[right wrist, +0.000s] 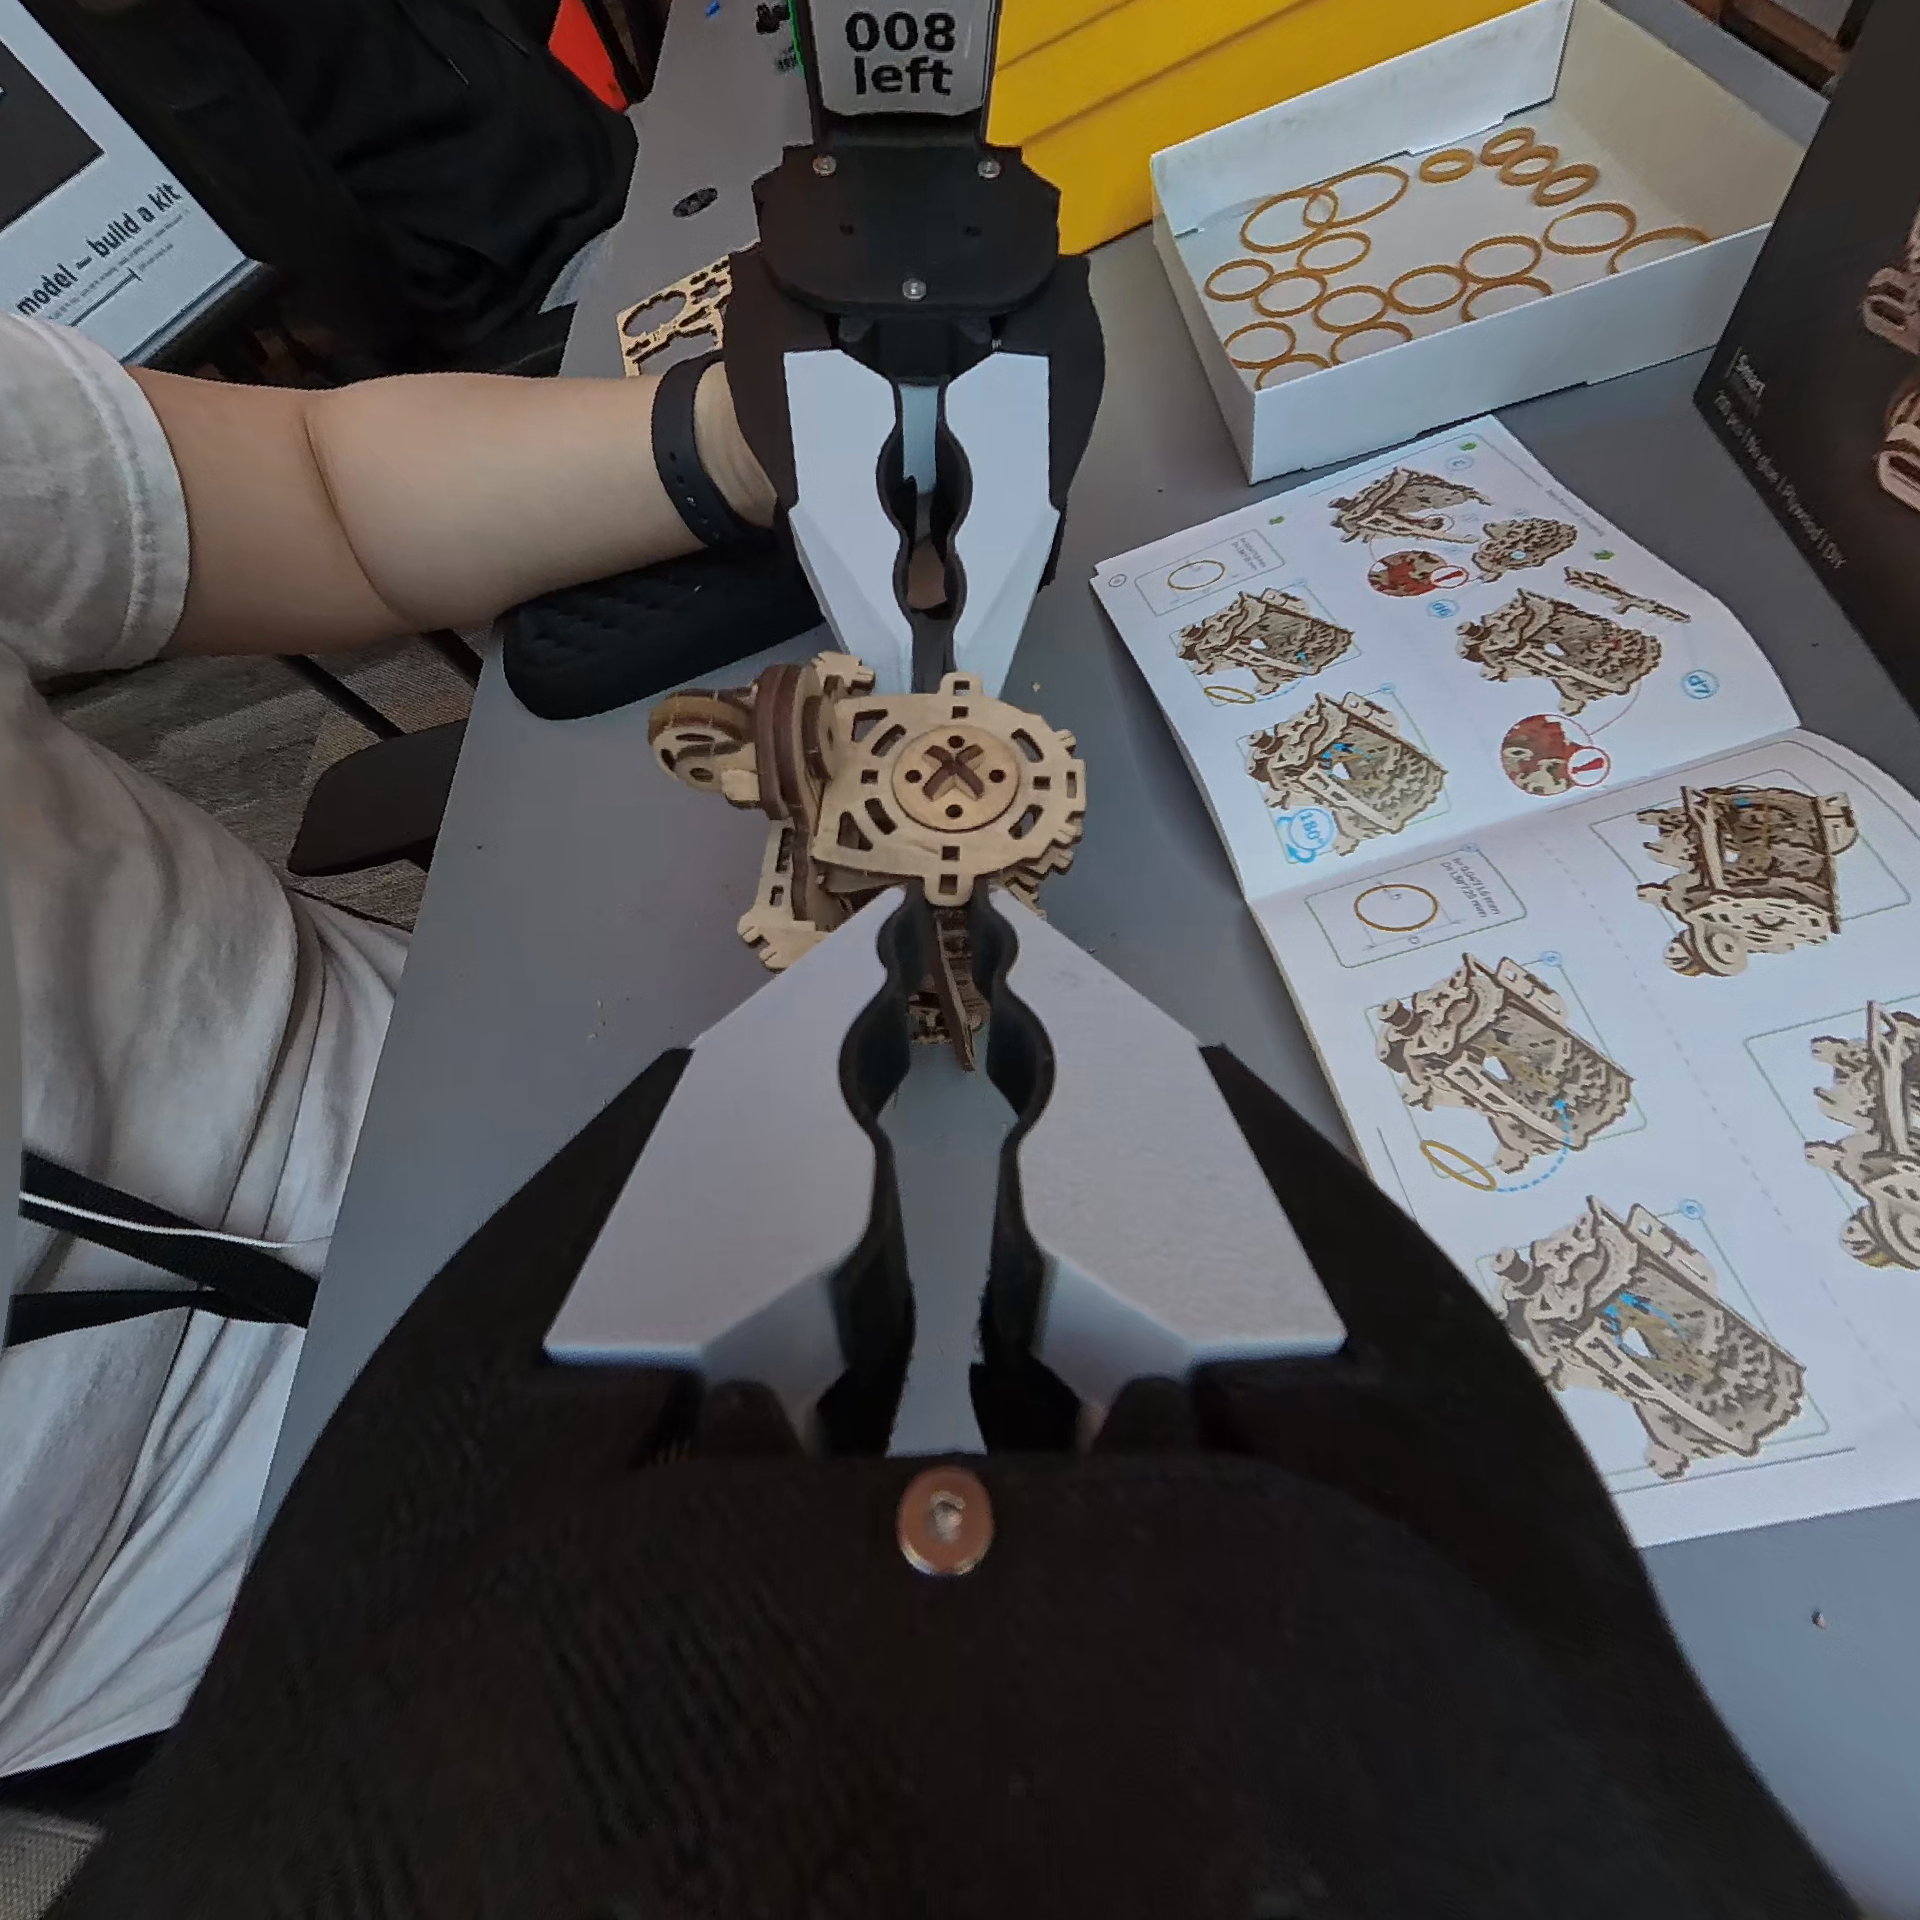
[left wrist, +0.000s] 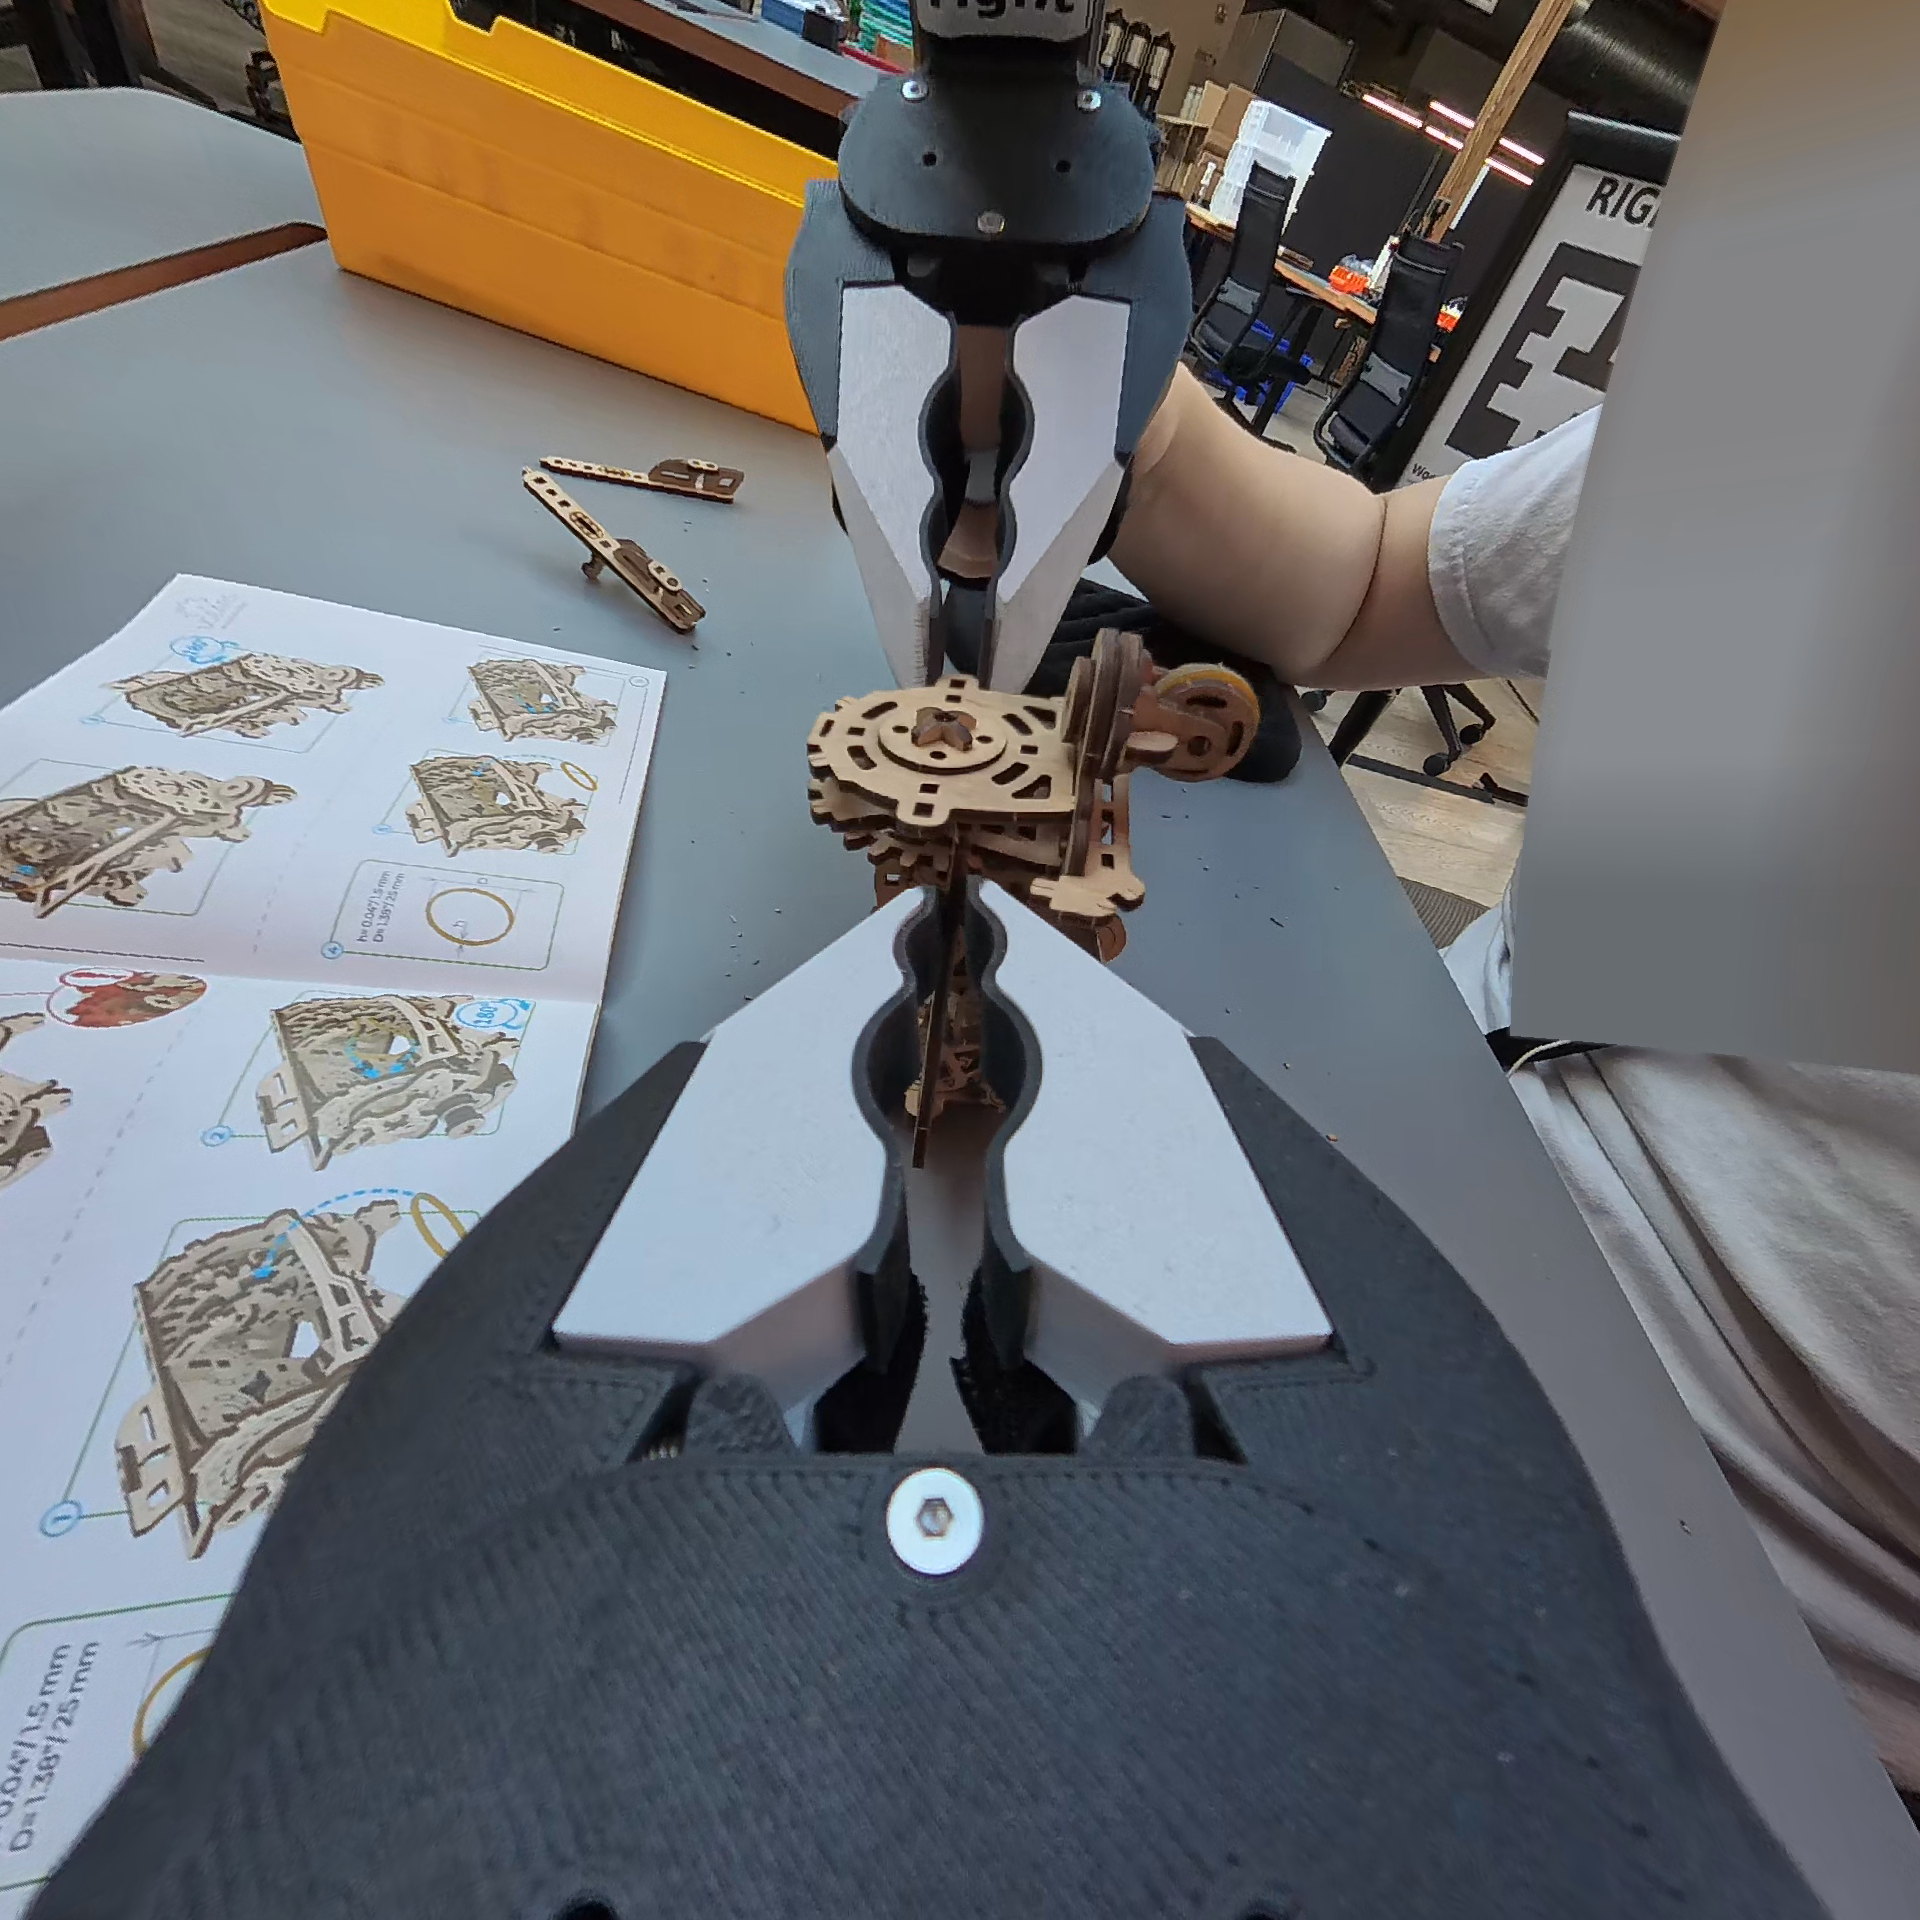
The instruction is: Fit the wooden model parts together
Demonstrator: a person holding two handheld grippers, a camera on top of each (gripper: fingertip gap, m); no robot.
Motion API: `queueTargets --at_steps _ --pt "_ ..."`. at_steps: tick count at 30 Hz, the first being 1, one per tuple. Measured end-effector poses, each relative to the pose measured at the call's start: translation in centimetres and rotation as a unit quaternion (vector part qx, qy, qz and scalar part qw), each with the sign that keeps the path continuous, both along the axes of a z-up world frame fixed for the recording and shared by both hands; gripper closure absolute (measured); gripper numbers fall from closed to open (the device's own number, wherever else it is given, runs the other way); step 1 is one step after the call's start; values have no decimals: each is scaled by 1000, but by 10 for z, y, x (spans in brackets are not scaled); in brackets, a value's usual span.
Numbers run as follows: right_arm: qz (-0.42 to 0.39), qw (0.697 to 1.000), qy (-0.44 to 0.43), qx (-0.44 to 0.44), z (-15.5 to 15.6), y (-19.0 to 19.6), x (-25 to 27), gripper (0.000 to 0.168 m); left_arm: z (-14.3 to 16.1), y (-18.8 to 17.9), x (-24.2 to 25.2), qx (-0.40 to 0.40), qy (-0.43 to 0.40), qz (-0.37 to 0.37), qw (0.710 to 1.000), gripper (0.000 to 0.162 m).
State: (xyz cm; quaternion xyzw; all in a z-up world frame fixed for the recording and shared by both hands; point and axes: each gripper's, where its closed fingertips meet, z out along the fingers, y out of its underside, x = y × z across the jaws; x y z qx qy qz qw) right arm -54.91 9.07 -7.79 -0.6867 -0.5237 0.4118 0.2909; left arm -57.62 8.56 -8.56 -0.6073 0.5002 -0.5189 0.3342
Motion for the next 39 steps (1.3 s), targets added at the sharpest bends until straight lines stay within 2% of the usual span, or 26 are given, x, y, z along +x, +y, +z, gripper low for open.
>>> queueTargets --at_steps 8,13,28,33,39 --pt "13 1000 -3 -16 -2 -3 2 162 1 -1 0 -6 -2 -5 1000 161" --pt "15 999 -28 36 -2 -4 1 162 1 -2 -1 -12 -3 -7 1000 160" --pt "21 993 -69 94 -4 -8 3 161 6 -4 -6 -16 -6 -17 1000 155" --pt "22 991 -77 105 -5 -8 3 161 6 -3 -7 -2 4 -9 1000 145" --pt "26 990 -84 106 -9 -9 2 161 6 -4 -8 56 30 -3 998 143"
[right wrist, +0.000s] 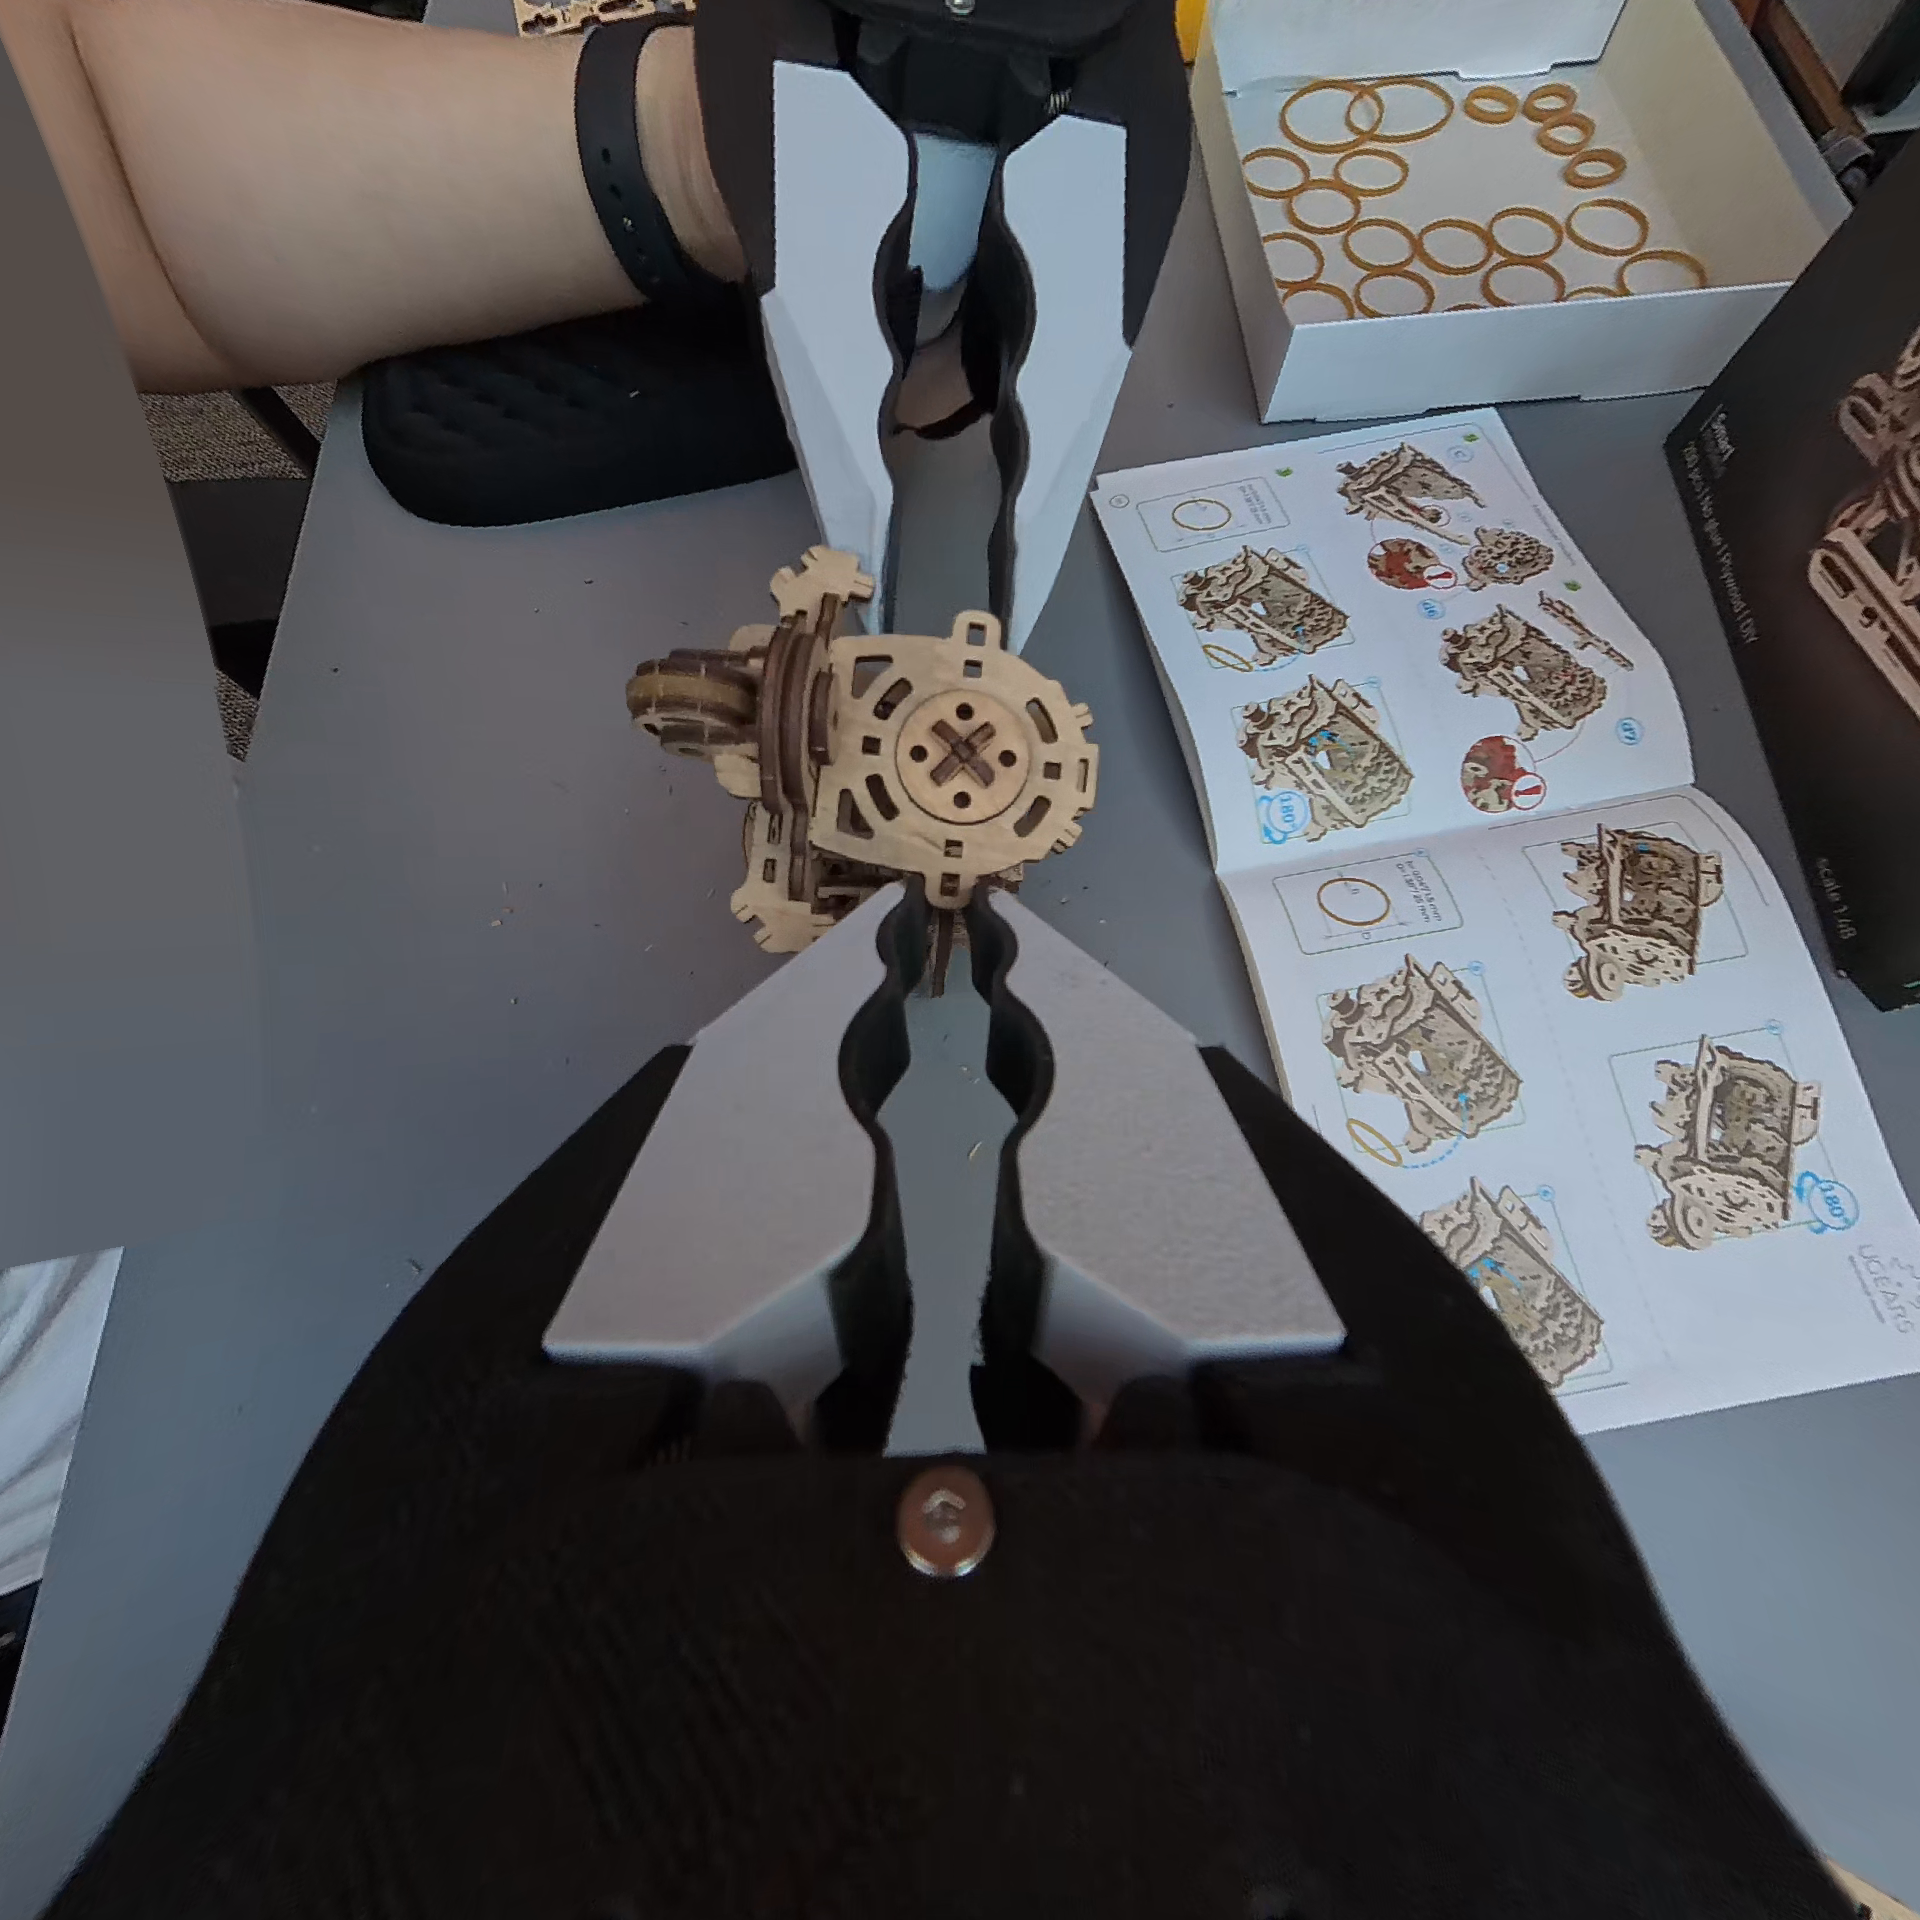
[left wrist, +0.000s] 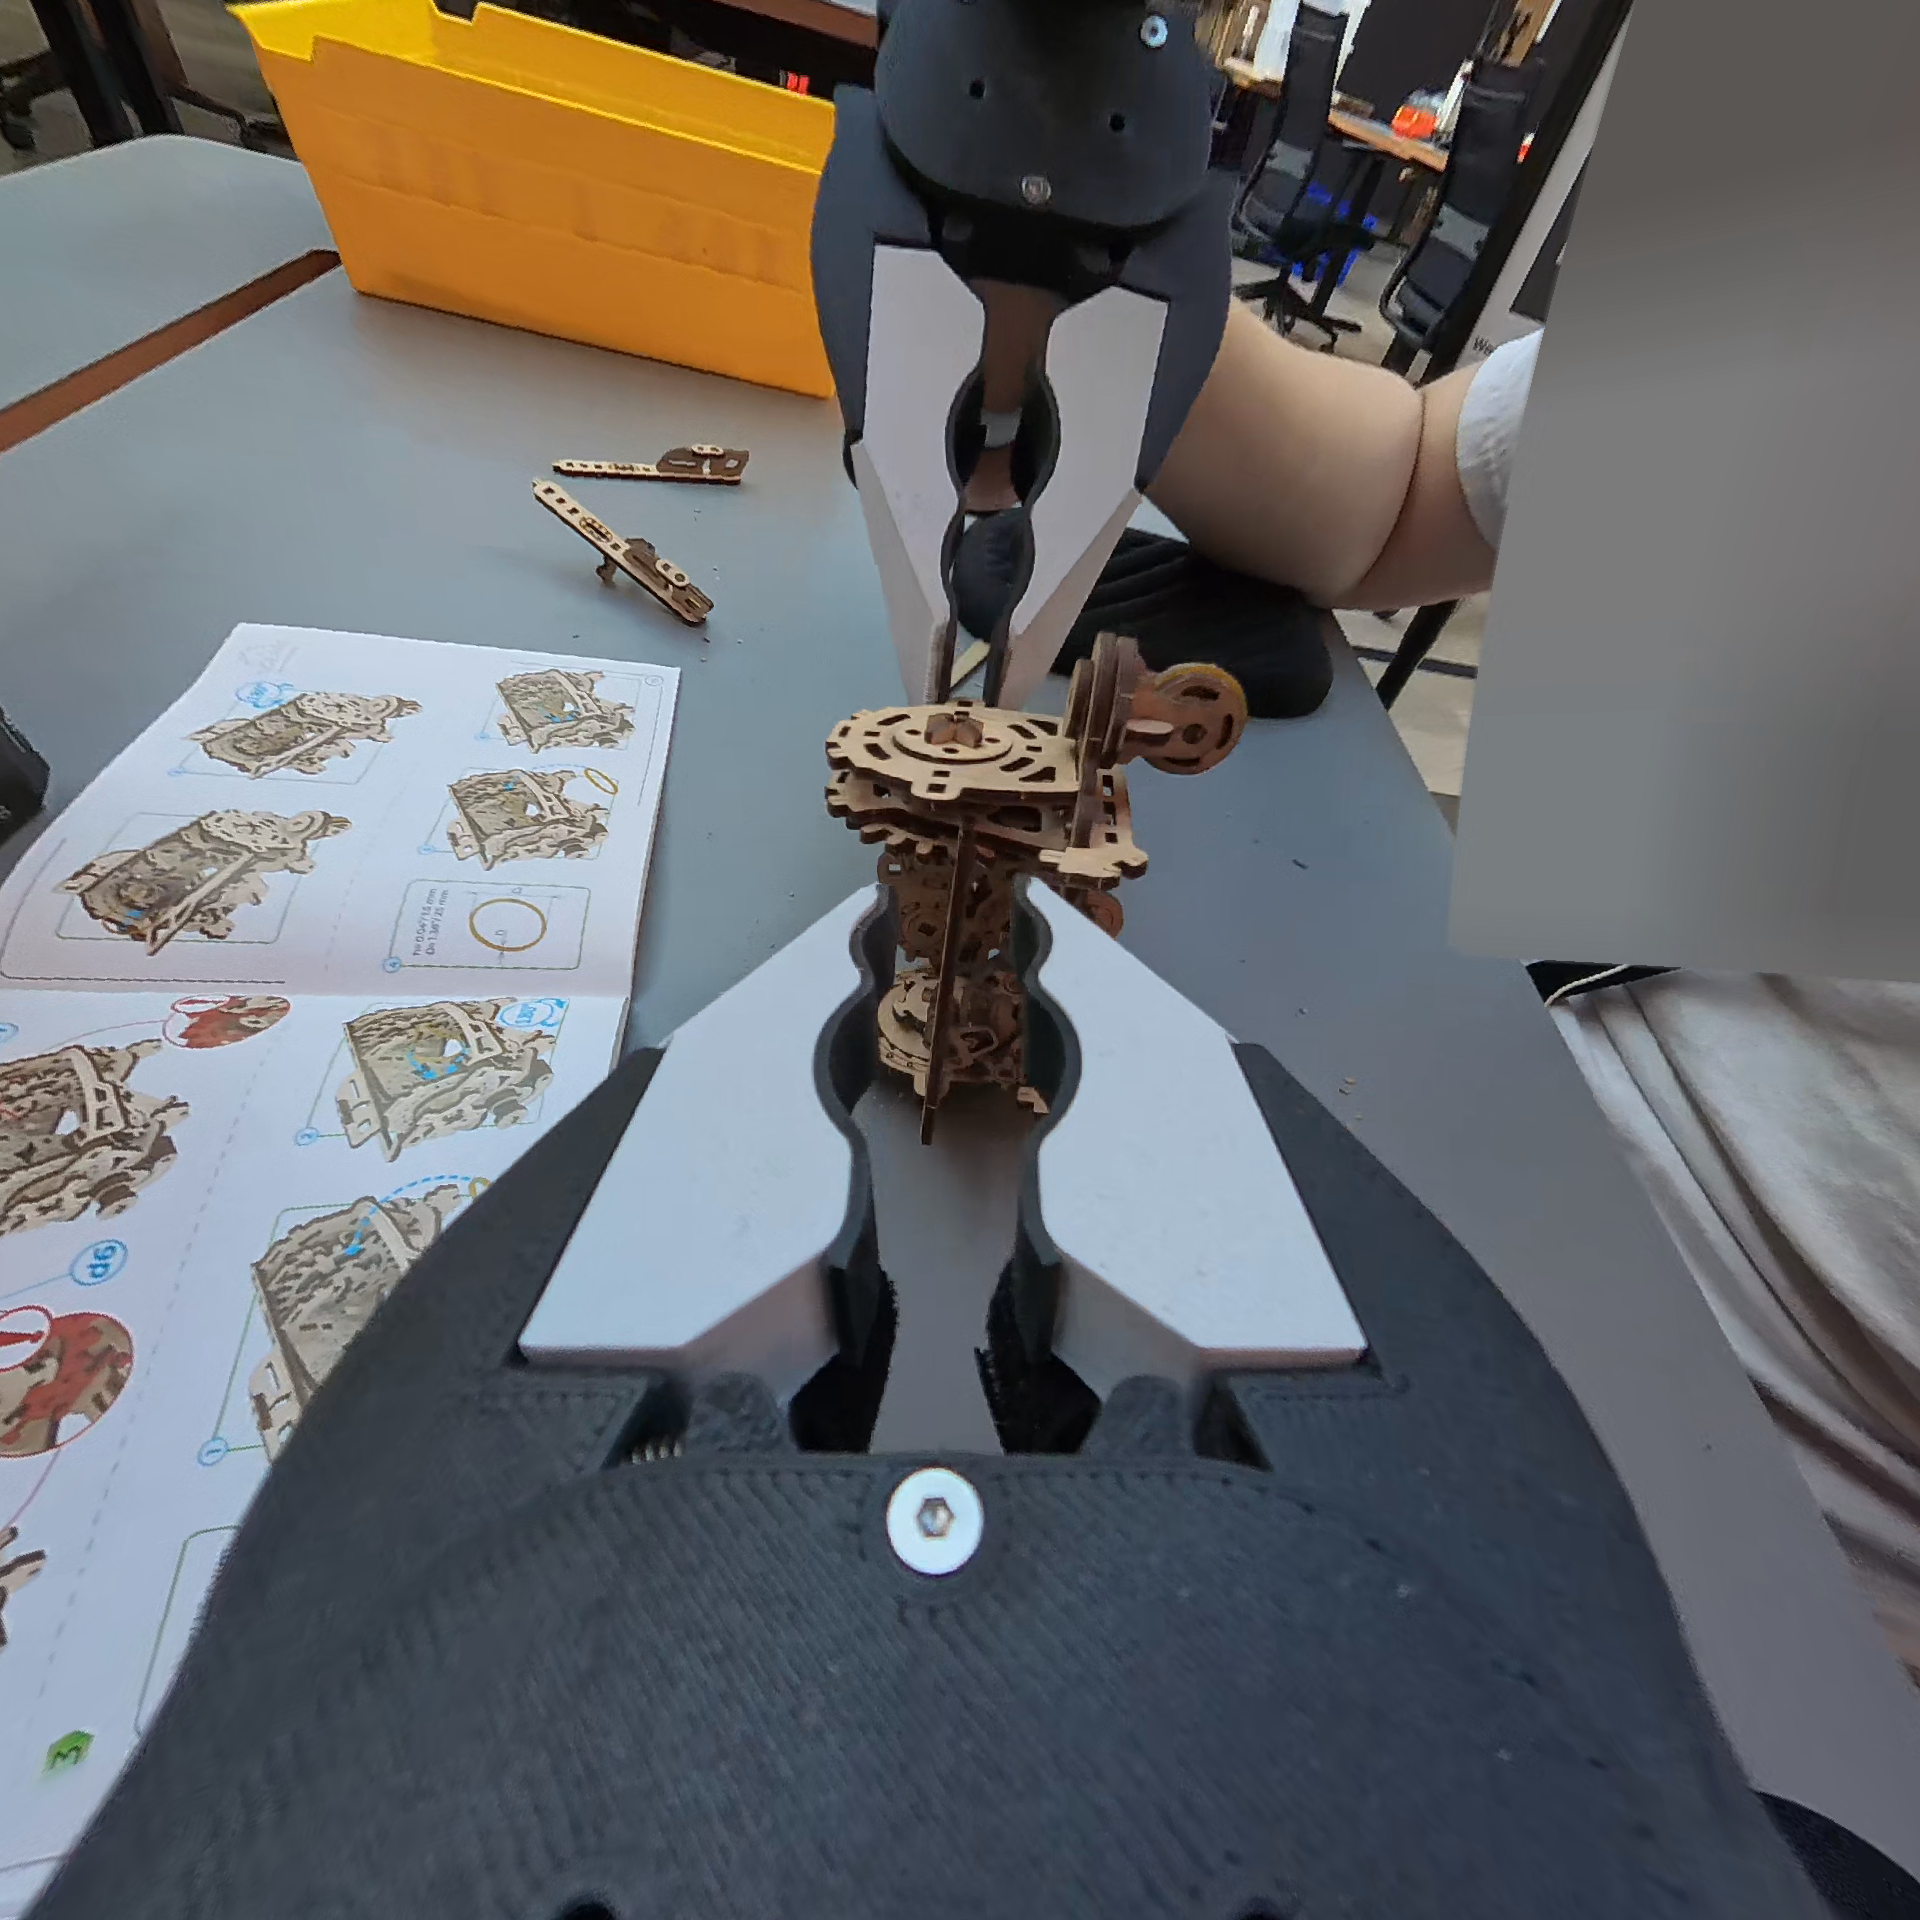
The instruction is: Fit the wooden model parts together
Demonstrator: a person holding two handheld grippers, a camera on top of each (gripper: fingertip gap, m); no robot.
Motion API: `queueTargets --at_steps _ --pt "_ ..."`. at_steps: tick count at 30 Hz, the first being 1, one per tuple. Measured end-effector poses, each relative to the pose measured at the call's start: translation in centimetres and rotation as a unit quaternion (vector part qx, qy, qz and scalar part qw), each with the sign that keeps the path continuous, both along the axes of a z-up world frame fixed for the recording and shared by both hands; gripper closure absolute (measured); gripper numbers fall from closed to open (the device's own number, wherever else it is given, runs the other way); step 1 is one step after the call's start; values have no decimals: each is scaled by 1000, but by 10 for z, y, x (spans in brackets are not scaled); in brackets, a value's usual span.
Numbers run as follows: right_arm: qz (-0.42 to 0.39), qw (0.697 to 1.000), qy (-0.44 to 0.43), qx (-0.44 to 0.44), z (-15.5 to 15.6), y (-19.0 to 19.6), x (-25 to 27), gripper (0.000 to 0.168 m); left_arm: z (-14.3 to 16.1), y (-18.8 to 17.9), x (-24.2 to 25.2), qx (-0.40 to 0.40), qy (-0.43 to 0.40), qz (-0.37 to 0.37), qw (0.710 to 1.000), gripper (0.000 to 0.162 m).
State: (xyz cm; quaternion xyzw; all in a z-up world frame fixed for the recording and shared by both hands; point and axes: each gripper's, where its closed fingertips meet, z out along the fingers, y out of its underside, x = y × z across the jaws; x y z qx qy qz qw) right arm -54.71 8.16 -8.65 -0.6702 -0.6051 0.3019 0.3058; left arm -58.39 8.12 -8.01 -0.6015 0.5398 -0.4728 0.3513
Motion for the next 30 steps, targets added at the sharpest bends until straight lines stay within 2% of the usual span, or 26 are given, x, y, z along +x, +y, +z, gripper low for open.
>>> queueTargets --at_steps 6,13,22,25,30 --pt "15 1000 10 -8 3 -4 -1 162 -6 5 0 25 22 11 999 145" --pt "17 1000 8 -10 2 -2 -1 162 -6 -1 1 14 13 -15 1000 162" --pt "0 1000 -26 -9 0 3 3 162 -6 -2 1 12 10 -17 1000 162" --pt "-5 999 -21 -34 2 1 1 162 -7 -2 0 6 10 -17 1000 161" --pt "1 999 -18 -46 0 0 0 162 -9 -2 -2 -58 30 -12 998 135"
